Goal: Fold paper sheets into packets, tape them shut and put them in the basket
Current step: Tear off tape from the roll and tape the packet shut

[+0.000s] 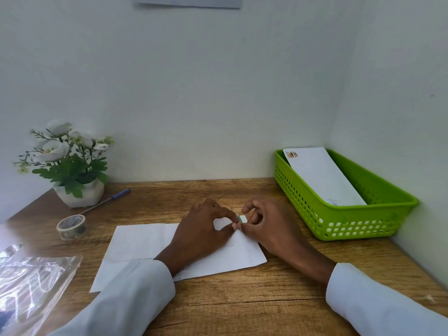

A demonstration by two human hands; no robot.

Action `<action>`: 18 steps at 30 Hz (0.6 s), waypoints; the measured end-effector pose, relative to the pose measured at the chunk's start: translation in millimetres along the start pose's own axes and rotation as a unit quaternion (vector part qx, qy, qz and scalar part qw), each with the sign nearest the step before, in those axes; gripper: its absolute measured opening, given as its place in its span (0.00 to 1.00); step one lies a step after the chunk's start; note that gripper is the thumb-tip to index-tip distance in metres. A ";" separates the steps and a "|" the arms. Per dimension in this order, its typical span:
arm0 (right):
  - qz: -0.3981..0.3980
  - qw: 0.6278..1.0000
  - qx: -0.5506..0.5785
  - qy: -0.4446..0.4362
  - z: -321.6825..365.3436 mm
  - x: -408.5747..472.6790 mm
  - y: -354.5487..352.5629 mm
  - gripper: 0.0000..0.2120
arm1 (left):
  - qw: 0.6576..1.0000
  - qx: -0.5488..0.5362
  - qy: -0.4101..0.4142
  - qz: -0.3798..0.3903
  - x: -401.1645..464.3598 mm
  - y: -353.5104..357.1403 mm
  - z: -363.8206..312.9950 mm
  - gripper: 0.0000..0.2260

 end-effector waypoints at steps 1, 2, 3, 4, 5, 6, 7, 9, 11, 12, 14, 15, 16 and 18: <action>0.003 1.000 0.013 0.002 -0.8 0.6 0.1 0.12 | 1.000 0.005 -0.005 0.001 -0.1 0.1 -0.1 0.09; 0.008 1.000 0.028 0.005 -1.7 1.2 -0.1 0.13 | 1.000 0.010 -0.012 0.002 -0.1 0.2 -0.3 0.10; 0.015 0.999 0.046 0.012 -3.1 2.1 -0.2 0.13 | 1.000 0.014 -0.020 0.005 -0.3 0.2 -0.8 0.11; 0.024 0.997 0.065 0.022 -4.5 2.7 -0.7 0.13 | 0.999 0.018 -0.027 0.008 -0.3 0.2 -1.2 0.12; 0.030 0.996 0.080 0.029 -6.3 3.7 -1.4 0.13 | 0.999 0.020 -0.032 0.009 -0.1 0.3 -1.6 0.12; 0.031 0.995 0.086 0.030 -7.4 4.1 -2.3 0.12 | 0.999 0.020 -0.035 0.010 0.5 0.5 -1.8 0.13; 0.027 0.996 0.083 0.024 -7.7 4.3 -3.3 0.12 | 0.999 0.018 -0.037 0.009 1.0 0.5 -1.9 0.13; 0.012 0.998 0.059 -0.008 -6.1 4.2 -3.9 0.11 | 0.999 0.014 -0.043 0.011 1.5 0.6 -1.2 0.13; 0.013 0.999 0.013 -0.037 -2.9 2.6 -1.8 0.11 | 0.999 0.008 -0.049 0.013 1.5 0.6 -0.5 0.13; 0.021 0.998 -0.014 -0.051 -1.4 1.8 0.4 0.11 | 0.999 0.004 -0.050 0.013 1.5 0.3 -0.4 0.13; 0.032 0.995 -0.049 -0.082 0.7 1.1 4.0 0.13 | 0.999 -0.005 -0.050 0.010 1.0 -0.2 -0.7 0.13; 0.032 0.994 -0.053 -0.094 1.8 1.0 4.3 0.14 | 0.999 -0.007 -0.049 0.008 0.6 -0.3 -0.6 0.13; 0.030 0.993 -0.051 -0.099 2.5 1.0 3.7 0.13 | 0.999 -0.007 -0.049 0.006 0.2 -0.4 -0.8 0.13; 0.029 0.994 -0.040 -0.097 2.0 2.0 1.2 0.12 | 0.999 -0.002 -0.052 0.006 -0.5 -0.3 -1.0 0.13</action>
Point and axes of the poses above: each hand's wrist, its own x-axis towards the middle knuckle, its own y-axis out of the palm, z = x × y, the point moved 5 cm from there along x, towards the middle knuckle, and after that the axes turned 1 degree about y, right-handed, at the moved point
